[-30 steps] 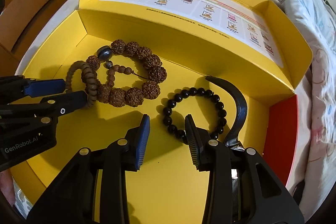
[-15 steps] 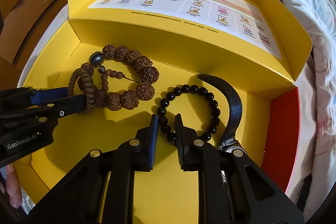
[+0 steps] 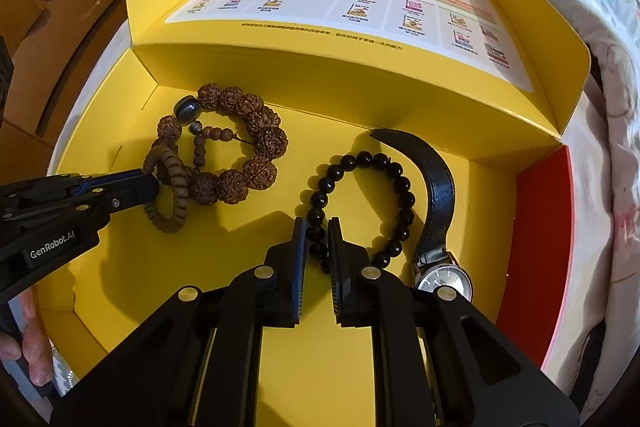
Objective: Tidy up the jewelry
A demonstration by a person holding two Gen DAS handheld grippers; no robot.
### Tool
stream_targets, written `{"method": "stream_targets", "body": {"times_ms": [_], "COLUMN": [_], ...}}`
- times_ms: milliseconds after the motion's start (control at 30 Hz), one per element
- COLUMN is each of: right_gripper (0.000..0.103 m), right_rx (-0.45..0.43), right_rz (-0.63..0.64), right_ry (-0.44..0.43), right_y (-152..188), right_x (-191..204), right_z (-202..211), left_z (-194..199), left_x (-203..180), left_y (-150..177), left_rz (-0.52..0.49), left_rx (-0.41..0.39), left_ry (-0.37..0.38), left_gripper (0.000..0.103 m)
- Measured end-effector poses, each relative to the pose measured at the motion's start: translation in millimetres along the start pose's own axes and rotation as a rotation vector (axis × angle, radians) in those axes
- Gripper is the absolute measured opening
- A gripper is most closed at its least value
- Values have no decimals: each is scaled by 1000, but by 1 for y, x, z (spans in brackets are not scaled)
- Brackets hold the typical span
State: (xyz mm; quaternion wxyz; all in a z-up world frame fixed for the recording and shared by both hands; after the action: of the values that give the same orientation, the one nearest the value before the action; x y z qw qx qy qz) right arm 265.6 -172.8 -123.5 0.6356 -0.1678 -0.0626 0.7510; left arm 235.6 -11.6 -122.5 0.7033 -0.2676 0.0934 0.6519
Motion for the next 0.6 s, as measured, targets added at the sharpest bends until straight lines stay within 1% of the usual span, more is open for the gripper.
{"method": "stream_targets", "body": {"times_ms": [133, 333, 600], "right_gripper": [12, 12, 12], "right_rx": [-6, -31, -65], "right_rz": [-15, -55, -126], "right_ry": [-10, -62, -179], "right_y": [2, 3, 4], "right_x": [-1, -12, -29], "right_z": [6, 23, 53], "left_z": [5, 19, 38], "left_x": [-3, -10, -24], "left_y": [0, 1, 0], "left_rz": [-9, -27, -40], "left_rx": [1, -16, -50], "left_ry": [-20, -29, -20], "left_gripper": [10, 10, 10]}}
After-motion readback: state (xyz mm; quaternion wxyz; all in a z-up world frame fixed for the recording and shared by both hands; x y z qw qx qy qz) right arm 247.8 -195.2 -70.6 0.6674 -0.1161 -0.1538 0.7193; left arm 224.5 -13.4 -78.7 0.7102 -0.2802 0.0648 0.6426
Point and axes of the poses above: each gripper's, at about its wrist camera, not at the fingertips, and z roughly against the way its jaws point, x to its left, y to its underside, the point moved 3 cm from there along -z, roughly the way its jaws point, and after that the axes turned 14 degrees about y, right-handed, at the moved point
